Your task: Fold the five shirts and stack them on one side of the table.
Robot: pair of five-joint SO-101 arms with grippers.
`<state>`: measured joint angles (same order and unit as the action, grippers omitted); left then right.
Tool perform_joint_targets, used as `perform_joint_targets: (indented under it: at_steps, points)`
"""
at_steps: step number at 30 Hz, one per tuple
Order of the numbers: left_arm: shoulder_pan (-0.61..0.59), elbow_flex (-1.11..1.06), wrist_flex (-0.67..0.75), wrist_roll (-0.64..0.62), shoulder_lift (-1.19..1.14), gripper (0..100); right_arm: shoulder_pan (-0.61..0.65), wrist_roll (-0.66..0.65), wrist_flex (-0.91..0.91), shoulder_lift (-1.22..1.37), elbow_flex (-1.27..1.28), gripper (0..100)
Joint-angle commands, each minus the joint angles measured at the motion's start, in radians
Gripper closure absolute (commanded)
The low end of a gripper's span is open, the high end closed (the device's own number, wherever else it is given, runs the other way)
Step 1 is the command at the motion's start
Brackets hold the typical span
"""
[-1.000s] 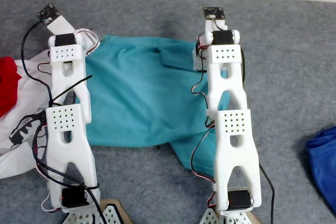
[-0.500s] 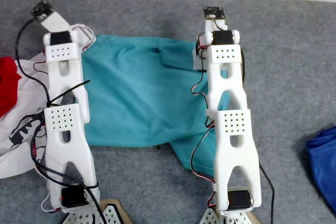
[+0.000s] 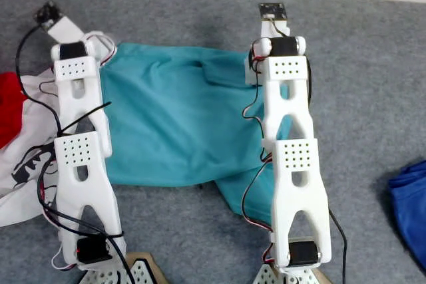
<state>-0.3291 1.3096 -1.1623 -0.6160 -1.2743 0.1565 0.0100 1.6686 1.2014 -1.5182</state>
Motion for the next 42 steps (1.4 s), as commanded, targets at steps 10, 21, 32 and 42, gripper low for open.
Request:
perform_joint_targets:
  at_steps: [10,21,32,42]
  points:
    - [-0.001,0.048,0.094,-0.006,-0.065,76,0.002,0.012,0.002,-0.013,-0.047,99.0]
    - [0.047,0.048,0.170,0.120,-0.064,99,-0.001,0.012,0.005,-0.013,-0.053,99.0]
    - [0.068,0.300,-0.054,0.114,-0.008,99,-0.012,0.046,0.087,-0.061,-0.225,99.0]
    - [0.101,0.343,-0.376,0.112,0.214,99,-0.038,0.048,0.097,-0.255,-0.156,99.0]
